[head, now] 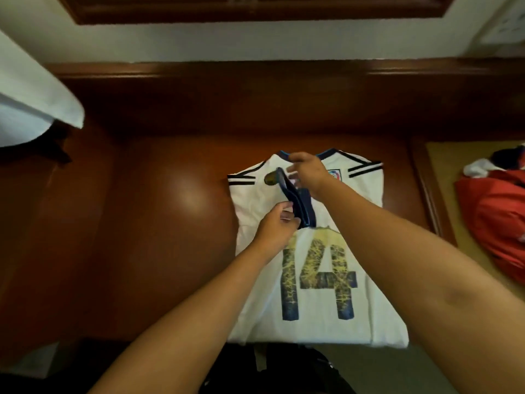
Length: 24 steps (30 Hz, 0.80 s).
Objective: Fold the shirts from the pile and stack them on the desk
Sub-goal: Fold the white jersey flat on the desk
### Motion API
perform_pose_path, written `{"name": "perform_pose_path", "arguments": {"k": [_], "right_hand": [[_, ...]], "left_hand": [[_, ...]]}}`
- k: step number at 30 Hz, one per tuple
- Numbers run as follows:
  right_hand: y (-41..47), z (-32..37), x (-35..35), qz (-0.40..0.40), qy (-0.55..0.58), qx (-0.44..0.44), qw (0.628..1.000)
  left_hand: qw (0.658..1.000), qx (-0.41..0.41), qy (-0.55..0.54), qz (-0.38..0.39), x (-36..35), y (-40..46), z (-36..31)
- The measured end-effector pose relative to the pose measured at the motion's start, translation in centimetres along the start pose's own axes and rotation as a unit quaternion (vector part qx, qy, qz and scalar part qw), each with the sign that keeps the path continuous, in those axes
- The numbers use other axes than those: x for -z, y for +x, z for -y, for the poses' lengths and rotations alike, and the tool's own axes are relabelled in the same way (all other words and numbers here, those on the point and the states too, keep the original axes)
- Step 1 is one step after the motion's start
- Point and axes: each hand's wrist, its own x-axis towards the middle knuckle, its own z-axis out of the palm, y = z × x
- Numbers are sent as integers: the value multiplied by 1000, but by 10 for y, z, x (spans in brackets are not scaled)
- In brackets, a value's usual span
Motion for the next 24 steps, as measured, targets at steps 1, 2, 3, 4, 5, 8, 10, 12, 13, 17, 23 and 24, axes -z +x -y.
{"name": "perform_pose_path", "arguments": {"k": [1,2,3,4,5,8,10,12,13,17,23,24], "right_hand": [[-2,-16,9,-21,1,-18,1000],[-5,-34,15,-34,-17,-32,999],[-7,-52,18,-41,-50,-44,997],[-10,-68,18,-43,-89,-56,994],[-13,-80,17,-42,-122,-67,989],[-19,-97,6,-56,-187,-51,979],[-18,-100,-1,-85,-209,-23,974],[-14,-99,-8,-93,-238,-10,967],[-12,-99,-11,-93,-249,-9,964],[0,-93,-18,-115,-264,-29,957],[14,-91,-25,-141,-300,-35,943],[15,-91,-26,-144,-302,-36,942]], "left_hand": [[1000,2,11,9,-1,3,3],[1000,0,31,5,2,7,9],[998,-8,59,-9,9,11,14],[995,-14,92,-25,19,17,20],[991,-21,126,-40,29,23,25],[965,-40,251,-61,66,48,31],[934,-61,346,-63,87,65,26],[907,-80,407,-69,101,82,17],[897,-87,428,-71,104,90,13],[869,-91,485,-46,110,120,7],[848,-77,524,-34,109,140,14],[850,-76,520,-40,111,142,15]]}}
